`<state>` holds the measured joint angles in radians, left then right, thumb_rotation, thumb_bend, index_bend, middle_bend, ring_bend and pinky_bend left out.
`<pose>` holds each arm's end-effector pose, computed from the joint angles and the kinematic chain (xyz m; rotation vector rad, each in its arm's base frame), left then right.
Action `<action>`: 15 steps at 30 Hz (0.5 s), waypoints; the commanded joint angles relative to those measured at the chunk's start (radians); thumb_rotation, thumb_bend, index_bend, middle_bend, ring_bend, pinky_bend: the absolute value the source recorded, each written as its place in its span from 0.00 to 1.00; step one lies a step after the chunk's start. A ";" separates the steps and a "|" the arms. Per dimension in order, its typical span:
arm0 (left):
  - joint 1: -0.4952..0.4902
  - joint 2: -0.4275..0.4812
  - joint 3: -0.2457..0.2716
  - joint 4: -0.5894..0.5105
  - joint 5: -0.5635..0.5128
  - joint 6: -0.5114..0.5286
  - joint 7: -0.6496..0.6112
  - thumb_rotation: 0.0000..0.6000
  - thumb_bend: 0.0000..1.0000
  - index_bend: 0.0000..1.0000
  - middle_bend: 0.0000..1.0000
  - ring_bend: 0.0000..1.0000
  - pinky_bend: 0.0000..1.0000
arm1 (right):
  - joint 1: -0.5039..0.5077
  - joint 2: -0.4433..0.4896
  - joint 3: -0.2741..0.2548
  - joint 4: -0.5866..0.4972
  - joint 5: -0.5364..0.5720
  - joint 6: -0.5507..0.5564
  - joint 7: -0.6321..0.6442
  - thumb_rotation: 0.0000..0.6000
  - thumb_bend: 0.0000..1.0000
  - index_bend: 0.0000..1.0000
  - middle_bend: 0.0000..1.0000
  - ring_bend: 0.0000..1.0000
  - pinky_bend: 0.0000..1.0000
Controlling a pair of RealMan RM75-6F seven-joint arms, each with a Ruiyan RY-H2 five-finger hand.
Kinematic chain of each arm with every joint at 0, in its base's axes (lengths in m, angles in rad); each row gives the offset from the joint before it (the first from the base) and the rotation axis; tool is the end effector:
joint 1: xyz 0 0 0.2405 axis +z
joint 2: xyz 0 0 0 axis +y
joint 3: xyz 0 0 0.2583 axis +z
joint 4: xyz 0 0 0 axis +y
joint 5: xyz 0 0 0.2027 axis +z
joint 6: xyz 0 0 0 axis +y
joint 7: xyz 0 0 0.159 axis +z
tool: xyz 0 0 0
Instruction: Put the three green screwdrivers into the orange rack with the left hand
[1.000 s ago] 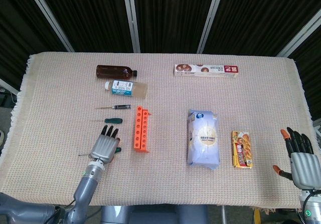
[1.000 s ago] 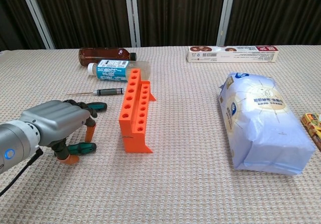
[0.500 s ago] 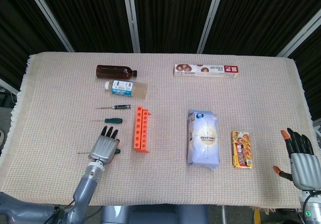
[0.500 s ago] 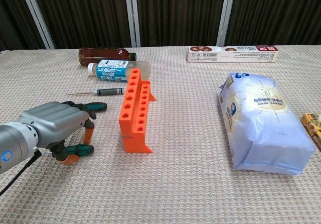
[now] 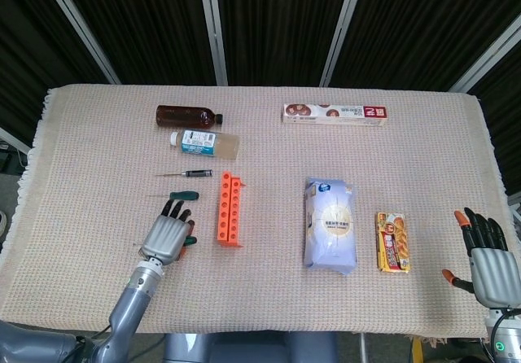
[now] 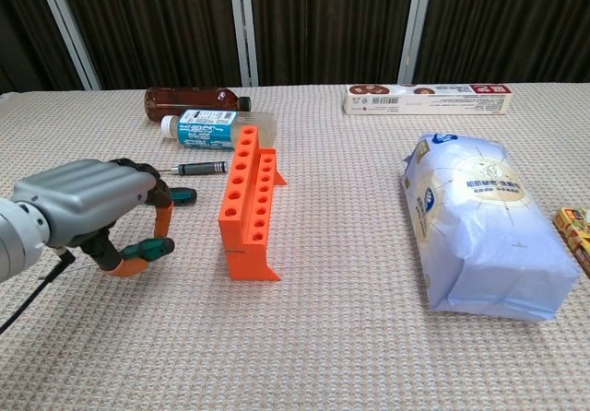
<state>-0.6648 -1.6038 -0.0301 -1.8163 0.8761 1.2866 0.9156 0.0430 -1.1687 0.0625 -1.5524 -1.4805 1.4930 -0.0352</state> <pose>-0.1465 0.2738 -0.0290 -1.8734 -0.8455 -0.6181 -0.3269 -0.1852 0.1606 1.3435 -0.8890 0.8446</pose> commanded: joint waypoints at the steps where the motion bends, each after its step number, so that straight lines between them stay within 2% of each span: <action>1: 0.042 0.092 -0.001 -0.061 0.119 -0.001 -0.174 1.00 0.43 0.67 0.20 0.04 0.00 | 0.001 0.000 0.000 0.002 -0.001 -0.002 0.002 1.00 0.00 0.00 0.00 0.00 0.00; 5: 0.086 0.180 -0.021 -0.118 0.259 -0.007 -0.429 1.00 0.45 0.68 0.21 0.04 0.00 | 0.005 -0.001 -0.001 0.004 -0.005 -0.007 0.004 1.00 0.00 0.00 0.00 0.00 0.00; 10: 0.112 0.219 -0.028 -0.130 0.357 -0.003 -0.595 1.00 0.45 0.69 0.22 0.02 0.00 | 0.007 -0.002 0.000 0.005 -0.007 -0.007 0.005 1.00 0.00 0.00 0.00 0.00 0.00; 15: 0.141 0.263 -0.047 -0.141 0.471 0.013 -0.818 1.00 0.45 0.69 0.23 0.01 0.00 | 0.010 -0.004 0.000 0.006 -0.009 -0.010 0.005 1.00 0.00 0.00 0.00 0.00 0.00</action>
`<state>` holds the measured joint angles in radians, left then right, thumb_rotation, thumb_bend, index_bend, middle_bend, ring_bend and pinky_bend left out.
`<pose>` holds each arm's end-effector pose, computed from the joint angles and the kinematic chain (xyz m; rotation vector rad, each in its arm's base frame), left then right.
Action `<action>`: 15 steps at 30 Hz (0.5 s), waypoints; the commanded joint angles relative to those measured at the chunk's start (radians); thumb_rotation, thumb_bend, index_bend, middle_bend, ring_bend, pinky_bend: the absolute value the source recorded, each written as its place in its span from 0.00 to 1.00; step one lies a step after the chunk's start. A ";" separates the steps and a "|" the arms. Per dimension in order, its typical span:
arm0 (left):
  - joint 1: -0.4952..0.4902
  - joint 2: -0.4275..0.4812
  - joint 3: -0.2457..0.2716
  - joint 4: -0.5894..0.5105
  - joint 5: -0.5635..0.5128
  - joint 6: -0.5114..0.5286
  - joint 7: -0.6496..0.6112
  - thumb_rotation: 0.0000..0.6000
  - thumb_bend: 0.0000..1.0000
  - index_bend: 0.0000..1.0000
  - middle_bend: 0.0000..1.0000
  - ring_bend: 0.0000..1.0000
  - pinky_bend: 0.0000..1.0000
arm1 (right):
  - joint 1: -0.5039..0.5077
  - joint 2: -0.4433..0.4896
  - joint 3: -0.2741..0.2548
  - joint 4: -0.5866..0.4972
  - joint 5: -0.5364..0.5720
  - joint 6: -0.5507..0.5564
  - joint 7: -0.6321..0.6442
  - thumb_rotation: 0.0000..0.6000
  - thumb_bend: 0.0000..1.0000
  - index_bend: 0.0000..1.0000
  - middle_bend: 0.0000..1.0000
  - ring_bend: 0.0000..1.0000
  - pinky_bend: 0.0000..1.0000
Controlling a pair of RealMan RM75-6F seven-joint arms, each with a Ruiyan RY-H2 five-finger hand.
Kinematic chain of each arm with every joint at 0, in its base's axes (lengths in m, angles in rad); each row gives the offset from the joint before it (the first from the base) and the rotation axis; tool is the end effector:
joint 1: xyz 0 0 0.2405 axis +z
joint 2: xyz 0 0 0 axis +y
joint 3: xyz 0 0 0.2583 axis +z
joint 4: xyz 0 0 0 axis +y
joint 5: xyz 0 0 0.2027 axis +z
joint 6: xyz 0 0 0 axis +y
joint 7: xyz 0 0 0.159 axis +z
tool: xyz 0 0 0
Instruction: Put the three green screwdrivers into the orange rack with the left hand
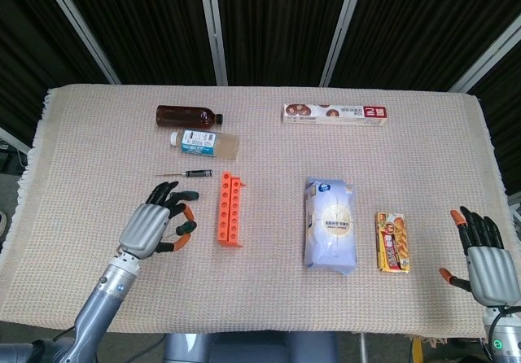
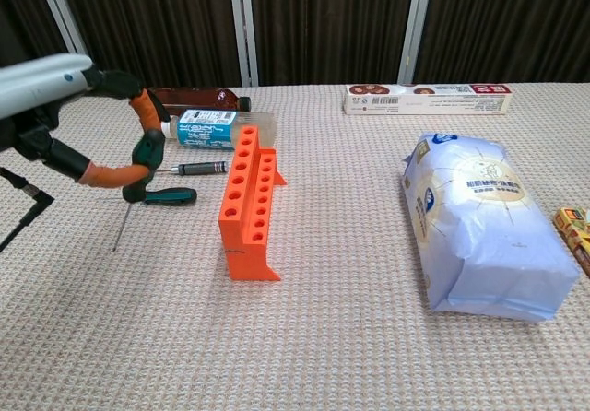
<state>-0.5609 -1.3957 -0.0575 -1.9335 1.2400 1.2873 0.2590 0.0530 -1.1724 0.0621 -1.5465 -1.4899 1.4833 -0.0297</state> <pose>-0.1320 0.2700 0.0420 -1.6885 -1.1711 -1.2147 -0.3251 -0.1885 0.1578 1.3612 -0.8893 0.8534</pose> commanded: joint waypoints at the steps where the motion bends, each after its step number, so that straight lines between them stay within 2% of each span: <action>1: 0.042 0.064 -0.023 -0.024 0.130 0.017 -0.208 1.00 0.45 0.69 0.23 0.01 0.00 | 0.000 -0.001 0.001 0.001 0.001 0.000 0.000 1.00 0.00 0.00 0.00 0.00 0.00; 6: 0.060 0.068 -0.042 -0.018 0.229 0.041 -0.482 1.00 0.46 0.69 0.23 0.00 0.00 | 0.005 -0.002 0.001 0.001 0.006 -0.009 -0.002 1.00 0.00 0.00 0.00 0.00 0.00; 10: 0.056 0.054 -0.058 0.017 0.247 0.036 -0.587 1.00 0.46 0.68 0.23 0.00 0.00 | 0.007 -0.002 0.003 0.000 0.007 -0.011 -0.004 1.00 0.00 0.00 0.00 0.00 0.00; 15: 0.039 0.024 -0.091 0.062 0.214 -0.002 -0.715 1.00 0.47 0.66 0.22 0.00 0.00 | 0.007 0.000 0.004 0.000 0.013 -0.013 -0.005 1.00 0.00 0.00 0.00 0.00 0.00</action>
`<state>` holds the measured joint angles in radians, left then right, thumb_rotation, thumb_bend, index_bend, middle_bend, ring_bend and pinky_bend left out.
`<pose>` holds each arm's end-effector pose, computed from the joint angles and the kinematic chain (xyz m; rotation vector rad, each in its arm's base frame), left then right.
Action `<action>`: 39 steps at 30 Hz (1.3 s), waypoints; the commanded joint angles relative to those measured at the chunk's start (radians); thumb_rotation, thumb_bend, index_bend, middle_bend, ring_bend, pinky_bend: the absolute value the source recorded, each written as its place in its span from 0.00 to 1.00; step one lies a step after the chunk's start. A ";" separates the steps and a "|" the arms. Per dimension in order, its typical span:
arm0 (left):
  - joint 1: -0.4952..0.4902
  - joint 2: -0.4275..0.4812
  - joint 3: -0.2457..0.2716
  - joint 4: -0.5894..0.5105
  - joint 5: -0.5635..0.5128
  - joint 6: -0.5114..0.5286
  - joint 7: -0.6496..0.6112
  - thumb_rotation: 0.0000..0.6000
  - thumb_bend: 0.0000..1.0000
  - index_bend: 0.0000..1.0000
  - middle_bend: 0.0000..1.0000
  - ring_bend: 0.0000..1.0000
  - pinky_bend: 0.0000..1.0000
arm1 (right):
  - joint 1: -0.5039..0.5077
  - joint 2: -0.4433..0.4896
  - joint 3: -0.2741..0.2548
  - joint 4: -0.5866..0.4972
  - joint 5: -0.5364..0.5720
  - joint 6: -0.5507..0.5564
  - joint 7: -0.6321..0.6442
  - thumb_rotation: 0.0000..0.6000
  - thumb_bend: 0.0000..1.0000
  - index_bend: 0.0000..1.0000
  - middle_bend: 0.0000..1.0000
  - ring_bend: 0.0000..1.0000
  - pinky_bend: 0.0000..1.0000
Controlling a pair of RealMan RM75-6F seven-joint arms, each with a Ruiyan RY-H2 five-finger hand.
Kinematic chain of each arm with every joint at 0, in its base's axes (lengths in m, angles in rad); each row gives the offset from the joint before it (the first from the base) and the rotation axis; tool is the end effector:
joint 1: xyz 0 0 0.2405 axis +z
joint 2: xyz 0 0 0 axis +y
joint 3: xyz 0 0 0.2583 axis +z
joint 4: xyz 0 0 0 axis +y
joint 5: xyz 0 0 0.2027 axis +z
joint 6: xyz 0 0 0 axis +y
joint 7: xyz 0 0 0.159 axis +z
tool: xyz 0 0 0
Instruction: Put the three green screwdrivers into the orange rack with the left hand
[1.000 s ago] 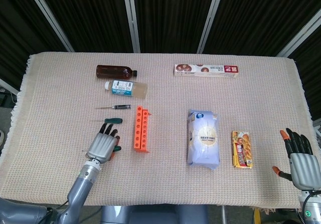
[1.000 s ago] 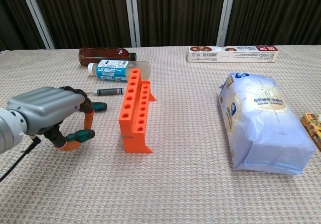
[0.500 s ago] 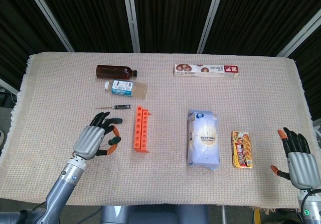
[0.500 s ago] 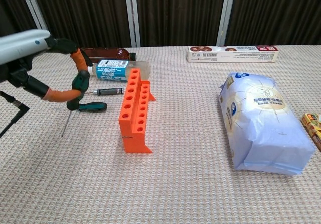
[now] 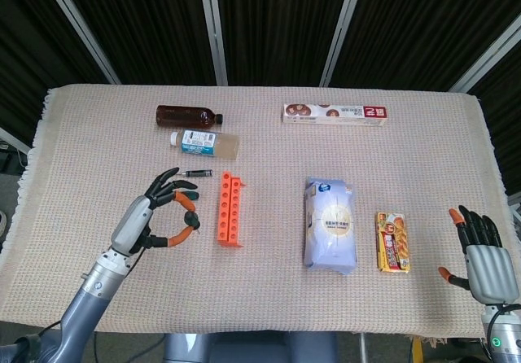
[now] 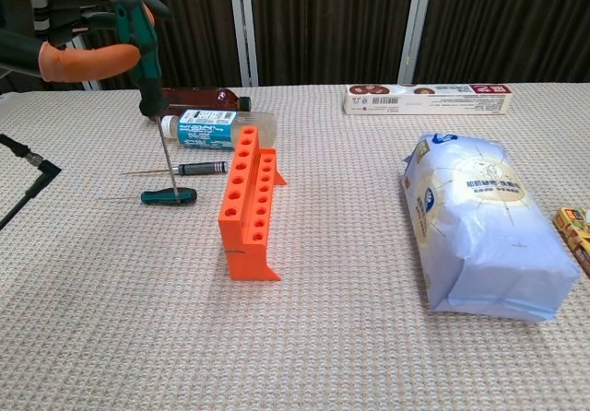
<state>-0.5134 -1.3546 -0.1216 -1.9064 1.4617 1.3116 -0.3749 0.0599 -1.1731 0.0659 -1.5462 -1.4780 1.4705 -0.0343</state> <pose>-0.1167 0.2727 0.0720 -1.4740 -1.5363 -1.7463 -0.3260 -0.1914 0.1571 1.3609 -0.8939 0.8444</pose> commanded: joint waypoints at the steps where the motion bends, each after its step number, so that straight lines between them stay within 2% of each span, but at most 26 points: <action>1: -0.012 -0.017 -0.031 0.040 -0.013 -0.038 -0.102 1.00 0.47 0.66 0.22 0.00 0.00 | 0.000 0.001 0.001 -0.001 0.002 -0.001 -0.001 1.00 0.00 0.00 0.00 0.00 0.00; 5: -0.033 -0.026 -0.055 0.066 -0.045 -0.091 -0.207 1.00 0.50 0.65 0.22 0.00 0.00 | 0.002 0.000 0.002 -0.002 0.007 -0.005 -0.005 1.00 0.00 0.00 0.00 0.00 0.00; 12: -0.053 -0.044 -0.070 0.093 -0.052 -0.128 -0.237 1.00 0.50 0.65 0.22 0.00 0.00 | 0.003 0.000 0.004 -0.002 0.014 -0.009 -0.006 1.00 0.00 0.00 0.00 0.00 0.00; 19: -0.065 -0.064 -0.073 0.109 -0.039 -0.137 -0.225 1.00 0.50 0.65 0.21 0.00 0.00 | 0.001 0.001 0.004 0.001 0.021 -0.010 -0.002 1.00 0.00 0.00 0.00 0.00 0.00; 26: -0.064 -0.090 -0.072 0.129 -0.028 -0.118 -0.160 1.00 0.50 0.64 0.21 0.00 0.00 | 0.001 -0.001 0.004 0.007 0.024 -0.011 0.005 1.00 0.00 0.00 0.00 0.00 0.00; 39: -0.065 -0.109 -0.069 0.138 -0.027 -0.122 -0.150 1.00 0.50 0.64 0.21 0.00 0.00 | 0.002 0.000 0.005 0.010 0.028 -0.015 0.007 1.00 0.00 0.00 0.00 0.00 0.00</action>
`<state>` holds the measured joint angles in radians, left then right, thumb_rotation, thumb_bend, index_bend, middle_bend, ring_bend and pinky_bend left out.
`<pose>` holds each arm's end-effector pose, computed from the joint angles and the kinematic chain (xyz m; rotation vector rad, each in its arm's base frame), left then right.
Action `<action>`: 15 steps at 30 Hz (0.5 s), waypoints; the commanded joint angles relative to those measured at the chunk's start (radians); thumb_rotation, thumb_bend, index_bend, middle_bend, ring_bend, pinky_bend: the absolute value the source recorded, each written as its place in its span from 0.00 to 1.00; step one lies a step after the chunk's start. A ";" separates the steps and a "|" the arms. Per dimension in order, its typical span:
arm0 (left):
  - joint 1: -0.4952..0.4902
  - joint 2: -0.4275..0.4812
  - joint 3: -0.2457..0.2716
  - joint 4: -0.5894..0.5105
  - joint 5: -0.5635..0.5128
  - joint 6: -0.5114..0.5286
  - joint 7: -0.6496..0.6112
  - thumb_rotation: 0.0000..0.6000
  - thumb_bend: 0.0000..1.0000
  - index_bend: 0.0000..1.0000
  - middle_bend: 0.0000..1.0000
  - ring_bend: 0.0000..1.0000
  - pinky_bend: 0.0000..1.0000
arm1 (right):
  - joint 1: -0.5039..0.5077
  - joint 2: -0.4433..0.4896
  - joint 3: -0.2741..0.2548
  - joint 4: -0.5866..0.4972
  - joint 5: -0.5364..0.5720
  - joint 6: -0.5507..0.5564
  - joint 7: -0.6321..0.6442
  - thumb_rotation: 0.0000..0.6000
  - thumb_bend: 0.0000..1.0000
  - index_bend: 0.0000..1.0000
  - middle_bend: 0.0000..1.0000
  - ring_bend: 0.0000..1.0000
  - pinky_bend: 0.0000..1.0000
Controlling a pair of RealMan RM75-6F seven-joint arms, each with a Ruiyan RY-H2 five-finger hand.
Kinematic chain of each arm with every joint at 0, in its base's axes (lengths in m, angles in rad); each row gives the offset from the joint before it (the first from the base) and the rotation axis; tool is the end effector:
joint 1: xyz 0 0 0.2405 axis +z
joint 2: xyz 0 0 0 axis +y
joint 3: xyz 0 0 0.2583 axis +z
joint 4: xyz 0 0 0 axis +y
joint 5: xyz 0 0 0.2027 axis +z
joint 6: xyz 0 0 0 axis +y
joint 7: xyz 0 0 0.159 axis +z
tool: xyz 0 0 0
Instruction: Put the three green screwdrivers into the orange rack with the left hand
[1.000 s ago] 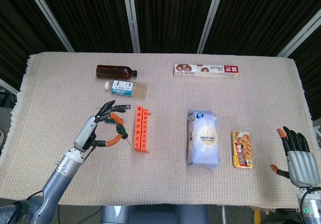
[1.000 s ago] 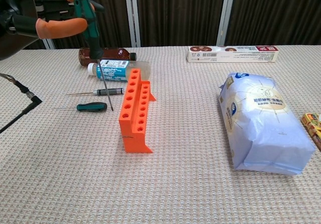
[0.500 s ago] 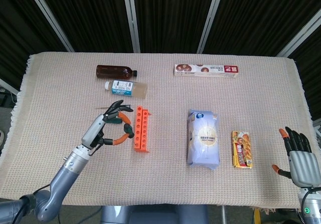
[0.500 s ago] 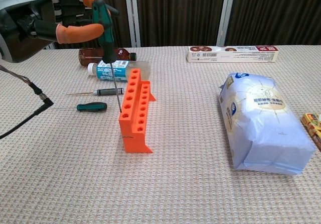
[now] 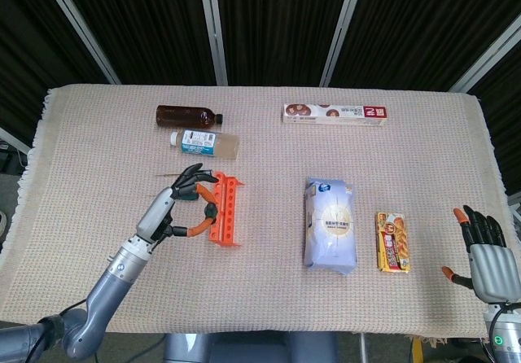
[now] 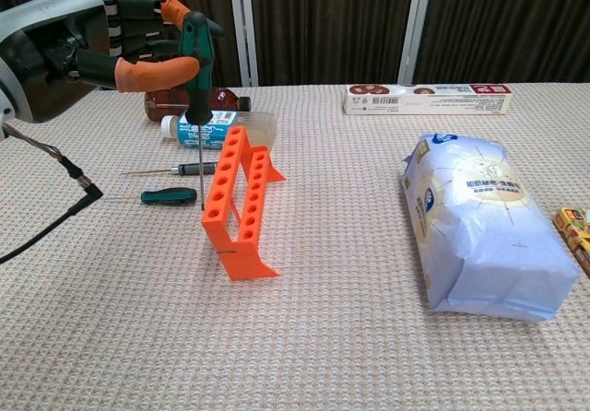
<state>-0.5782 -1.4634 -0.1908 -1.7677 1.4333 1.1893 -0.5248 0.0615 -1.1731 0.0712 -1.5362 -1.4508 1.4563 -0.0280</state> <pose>-0.1040 0.2983 0.0378 -1.4770 -1.6923 -1.7885 -0.3321 -0.1929 0.1587 1.3422 -0.9083 0.8249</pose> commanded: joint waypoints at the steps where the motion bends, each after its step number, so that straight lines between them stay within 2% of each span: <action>1: 0.000 0.000 0.001 -0.001 0.003 0.001 0.000 1.00 0.50 0.64 0.21 0.00 0.00 | 0.000 0.000 0.000 0.000 0.001 -0.001 0.001 1.00 0.00 0.00 0.00 0.00 0.00; 15: -0.008 -0.005 -0.009 -0.013 0.003 -0.008 -0.006 1.00 0.50 0.64 0.21 0.00 0.00 | 0.001 0.001 0.002 0.006 0.007 -0.004 0.010 1.00 0.00 0.00 0.00 0.00 0.00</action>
<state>-0.5854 -1.4674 -0.1980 -1.7808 1.4381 1.1814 -0.5315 0.0619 -1.1719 0.0735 -1.5307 -1.4438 1.4520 -0.0178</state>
